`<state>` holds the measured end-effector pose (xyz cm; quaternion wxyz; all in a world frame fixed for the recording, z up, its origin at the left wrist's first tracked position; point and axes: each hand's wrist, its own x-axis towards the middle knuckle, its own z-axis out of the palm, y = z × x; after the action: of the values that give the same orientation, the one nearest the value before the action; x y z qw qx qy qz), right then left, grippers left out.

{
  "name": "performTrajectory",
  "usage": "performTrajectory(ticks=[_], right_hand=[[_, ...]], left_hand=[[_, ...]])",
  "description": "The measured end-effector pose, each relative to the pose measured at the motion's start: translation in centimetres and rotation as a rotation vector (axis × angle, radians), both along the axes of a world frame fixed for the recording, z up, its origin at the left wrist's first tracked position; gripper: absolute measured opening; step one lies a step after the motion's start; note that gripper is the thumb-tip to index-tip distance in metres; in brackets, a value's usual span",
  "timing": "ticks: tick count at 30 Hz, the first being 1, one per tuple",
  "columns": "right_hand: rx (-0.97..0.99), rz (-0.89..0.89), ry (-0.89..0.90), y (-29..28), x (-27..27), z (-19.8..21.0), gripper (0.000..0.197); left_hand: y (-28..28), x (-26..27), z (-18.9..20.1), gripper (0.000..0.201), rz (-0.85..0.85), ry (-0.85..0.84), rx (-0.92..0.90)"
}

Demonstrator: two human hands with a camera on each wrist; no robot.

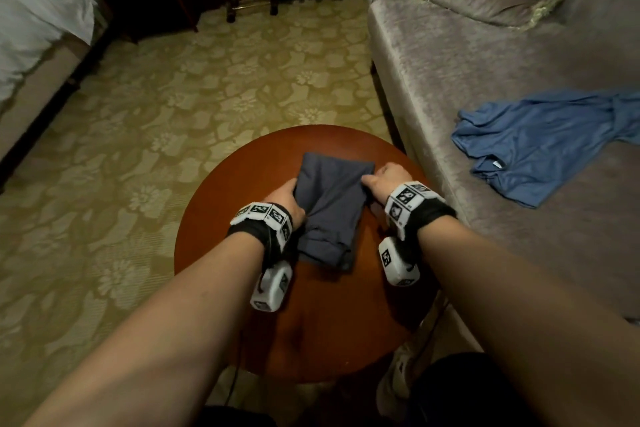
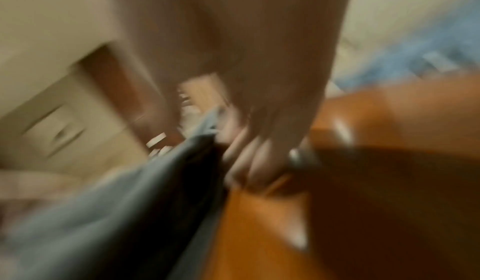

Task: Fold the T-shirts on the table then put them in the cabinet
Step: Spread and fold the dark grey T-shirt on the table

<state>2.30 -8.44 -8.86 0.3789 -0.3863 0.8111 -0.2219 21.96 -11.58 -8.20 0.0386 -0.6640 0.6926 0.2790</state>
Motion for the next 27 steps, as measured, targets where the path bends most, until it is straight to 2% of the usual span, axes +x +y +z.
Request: performTrajectory(ticks=[2, 4, 6, 9, 12, 14, 16, 18, 20, 22, 25, 27], right_hand=[[-0.078, 0.049, 0.247, -0.3, 0.7, 0.6, 0.041], [-0.079, 0.112, 0.339, -0.6, 2.0, 0.9, 0.06], [-0.071, 0.109, 0.405, -0.9, 2.9, 0.8, 0.071], [-0.016, 0.14, 0.407, -1.8, 3.2, 0.7, 0.071], [0.074, 0.232, 0.32, -2.5, 3.6, 0.9, 0.063], [0.106, 0.257, 0.308, -2.6, 3.7, 1.2, 0.054], [0.156, 0.298, 0.343, -2.4, 3.5, 1.4, 0.044], [0.223, 0.351, 0.336, -2.1, 3.7, 1.1, 0.044], [0.345, 0.405, 0.427, -1.7, 4.1, 0.9, 0.051], [0.393, 0.368, 0.462, -1.2, 4.2, 1.3, 0.058], [0.284, 0.269, 0.378, -0.6, 3.6, 2.0, 0.07], [0.107, 0.216, 0.305, -0.2, 3.4, 2.9, 0.094]], left_hand=[[0.0, 0.6, 0.1, 0.072, -0.022, -0.112, -0.133], [0.6, 1.0, 0.2, 0.072, 0.07, -0.106, -0.21], [1.2, 1.1, 0.1, 0.086, 0.201, -0.069, -0.113], [1.3, 1.5, -0.4, 0.113, 0.266, -0.086, 0.085], [1.0, 2.1, -0.9, 0.118, 0.228, -0.118, 0.105], [0.5, 2.5, -1.1, 0.119, 0.277, -0.074, 0.163], [0.0, 3.0, -0.5, 0.114, 0.325, -0.013, 0.267], [-0.3, 3.4, 0.1, 0.098, 0.327, 0.03, 0.321], [-0.5, 3.8, 0.6, 0.083, 0.307, 0.076, 0.303], [-0.3, 3.6, 1.6, 0.078, 0.265, 0.096, 0.224], [0.0, 3.0, 3.8, 0.074, 0.143, 0.046, 0.049], [0.2, 2.5, 5.5, 0.06, 0.071, 0.014, -0.068]])
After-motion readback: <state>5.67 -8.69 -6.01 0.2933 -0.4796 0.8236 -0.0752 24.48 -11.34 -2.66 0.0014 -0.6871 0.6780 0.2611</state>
